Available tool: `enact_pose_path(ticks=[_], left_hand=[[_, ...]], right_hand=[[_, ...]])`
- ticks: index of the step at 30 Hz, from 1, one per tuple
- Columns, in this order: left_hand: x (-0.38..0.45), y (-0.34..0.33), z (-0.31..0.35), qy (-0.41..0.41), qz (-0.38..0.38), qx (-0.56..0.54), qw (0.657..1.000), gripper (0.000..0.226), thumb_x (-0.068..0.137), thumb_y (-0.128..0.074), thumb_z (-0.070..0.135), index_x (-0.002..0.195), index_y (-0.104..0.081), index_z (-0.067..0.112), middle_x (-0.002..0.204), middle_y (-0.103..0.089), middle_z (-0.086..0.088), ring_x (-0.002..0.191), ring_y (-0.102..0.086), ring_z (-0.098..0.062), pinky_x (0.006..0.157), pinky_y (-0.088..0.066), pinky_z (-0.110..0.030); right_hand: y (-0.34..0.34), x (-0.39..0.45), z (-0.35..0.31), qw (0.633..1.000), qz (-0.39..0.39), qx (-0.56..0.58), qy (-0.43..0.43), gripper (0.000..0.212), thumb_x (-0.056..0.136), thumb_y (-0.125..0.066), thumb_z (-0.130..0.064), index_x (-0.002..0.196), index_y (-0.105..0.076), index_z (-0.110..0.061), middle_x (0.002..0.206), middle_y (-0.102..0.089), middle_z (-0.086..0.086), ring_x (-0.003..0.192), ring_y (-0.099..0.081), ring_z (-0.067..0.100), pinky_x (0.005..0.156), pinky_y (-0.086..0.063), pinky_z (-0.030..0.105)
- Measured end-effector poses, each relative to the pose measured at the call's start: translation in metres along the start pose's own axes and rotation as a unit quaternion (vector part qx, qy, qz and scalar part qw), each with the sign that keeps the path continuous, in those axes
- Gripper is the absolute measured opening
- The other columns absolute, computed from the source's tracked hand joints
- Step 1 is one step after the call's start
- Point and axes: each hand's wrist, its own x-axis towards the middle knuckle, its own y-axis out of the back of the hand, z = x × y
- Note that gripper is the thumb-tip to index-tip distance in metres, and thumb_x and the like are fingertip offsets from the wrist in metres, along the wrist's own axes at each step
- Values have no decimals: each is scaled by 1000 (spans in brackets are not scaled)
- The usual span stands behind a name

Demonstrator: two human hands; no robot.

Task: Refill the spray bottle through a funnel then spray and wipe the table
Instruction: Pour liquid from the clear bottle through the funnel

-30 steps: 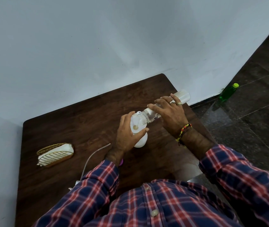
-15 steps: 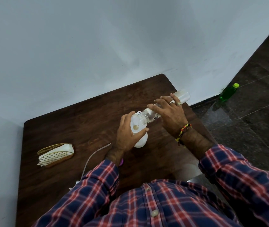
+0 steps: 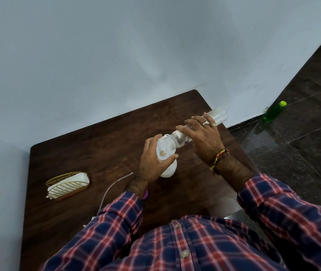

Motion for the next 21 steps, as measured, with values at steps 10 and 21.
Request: enact_pose_path(ticks=[10, 21], left_hand=[[0, 0, -1, 5, -4, 7, 1000, 86, 74, -77, 49, 143, -37, 18, 143, -39, -1, 124, -45, -13, 101, -43, -29], [0, -1, -4, -5, -6, 9, 1000, 87, 73, -75, 53, 143, -37, 18, 142, -38, 0, 123, -43, -10, 98, -43, -25]], right_hand=[[-1, 1, 0, 1000, -1, -4, 7, 57, 66, -84, -11, 118, -65, -24, 111, -66, 9, 113, -60, 33, 108, -35, 59], [-2, 0, -1, 1000, 23, 10, 7, 55, 65, -83, -7, 116, -67, -23, 111, -67, 9, 111, -61, 33, 108, -33, 58]])
